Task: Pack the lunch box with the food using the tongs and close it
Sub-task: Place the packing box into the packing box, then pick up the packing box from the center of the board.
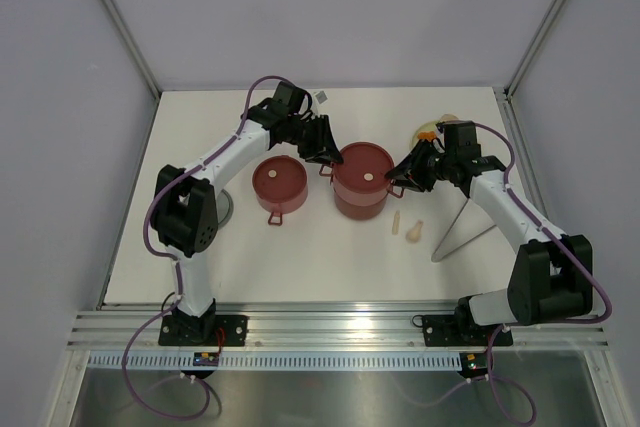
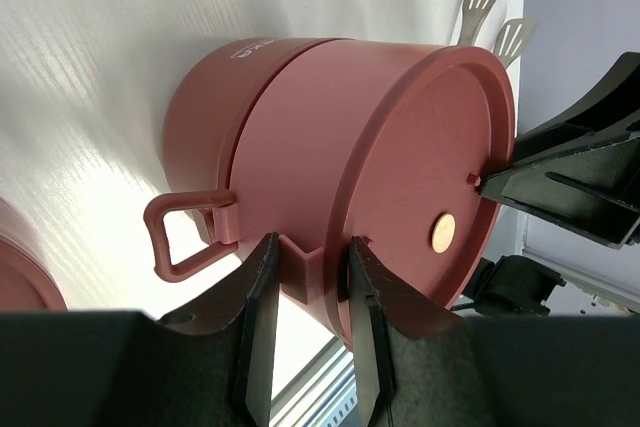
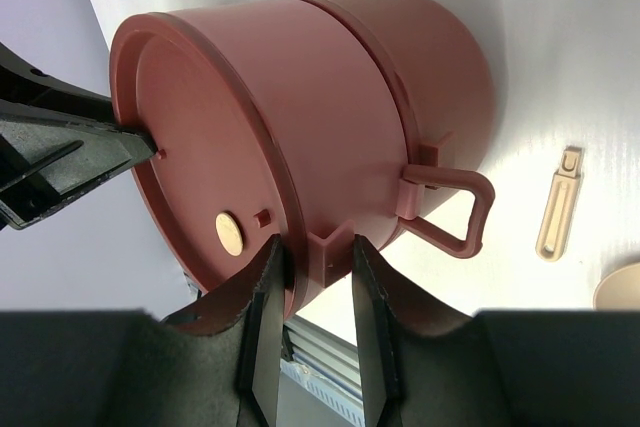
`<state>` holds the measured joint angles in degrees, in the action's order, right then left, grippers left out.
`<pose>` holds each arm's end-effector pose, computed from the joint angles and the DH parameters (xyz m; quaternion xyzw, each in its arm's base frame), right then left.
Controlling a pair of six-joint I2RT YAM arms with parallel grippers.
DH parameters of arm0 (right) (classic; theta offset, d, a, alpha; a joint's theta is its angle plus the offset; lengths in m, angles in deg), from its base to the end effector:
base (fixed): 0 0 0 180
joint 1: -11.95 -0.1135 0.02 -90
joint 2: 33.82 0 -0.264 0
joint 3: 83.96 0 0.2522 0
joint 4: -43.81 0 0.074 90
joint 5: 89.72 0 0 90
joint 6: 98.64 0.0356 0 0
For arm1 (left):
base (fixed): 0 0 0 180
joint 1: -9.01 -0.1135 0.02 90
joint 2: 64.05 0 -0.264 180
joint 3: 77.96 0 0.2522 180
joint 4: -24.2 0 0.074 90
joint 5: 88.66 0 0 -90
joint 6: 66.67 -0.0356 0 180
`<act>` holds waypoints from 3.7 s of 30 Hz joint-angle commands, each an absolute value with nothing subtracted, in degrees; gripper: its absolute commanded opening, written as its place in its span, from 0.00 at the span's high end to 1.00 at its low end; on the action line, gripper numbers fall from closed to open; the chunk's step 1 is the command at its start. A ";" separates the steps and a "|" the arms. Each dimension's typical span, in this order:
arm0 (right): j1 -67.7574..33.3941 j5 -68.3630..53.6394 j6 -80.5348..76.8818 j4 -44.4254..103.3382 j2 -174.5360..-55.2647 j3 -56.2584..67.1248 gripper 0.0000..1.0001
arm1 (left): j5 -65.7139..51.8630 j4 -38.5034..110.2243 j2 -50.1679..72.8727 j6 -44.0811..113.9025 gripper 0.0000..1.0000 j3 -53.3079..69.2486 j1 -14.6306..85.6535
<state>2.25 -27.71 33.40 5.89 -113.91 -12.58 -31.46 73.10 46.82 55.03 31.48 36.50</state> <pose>0.2892 0.0664 0.2587 0.1653 0.8909 0.3586 0.2246 0.3748 -0.2168 0.2739 0.0626 0.9053 -0.3917 0.1519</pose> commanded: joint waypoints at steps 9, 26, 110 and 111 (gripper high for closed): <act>1.05 -26.26 31.52 4.21 -115.73 -11.31 1.00 | -30.92 71.98 45.99 54.45 1.00 28.18 37.31; 1.05 -24.42 30.91 4.30 -117.93 -10.96 0.97 | -29.43 70.83 43.44 54.36 1.00 23.34 37.31; 1.05 -14.05 24.14 -6.42 -110.64 1.60 0.13 | -6.05 44.12 9.42 92.41 0.37 -28.16 24.66; 1.05 -14.05 24.14 -6.51 -110.72 1.61 0.12 | -5.96 43.59 9.77 92.85 0.37 -28.08 24.66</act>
<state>1.12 -14.22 25.18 -6.33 -111.73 1.46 -5.01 51.05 9.33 90.38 -28.23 24.78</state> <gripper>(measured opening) 0.873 0.628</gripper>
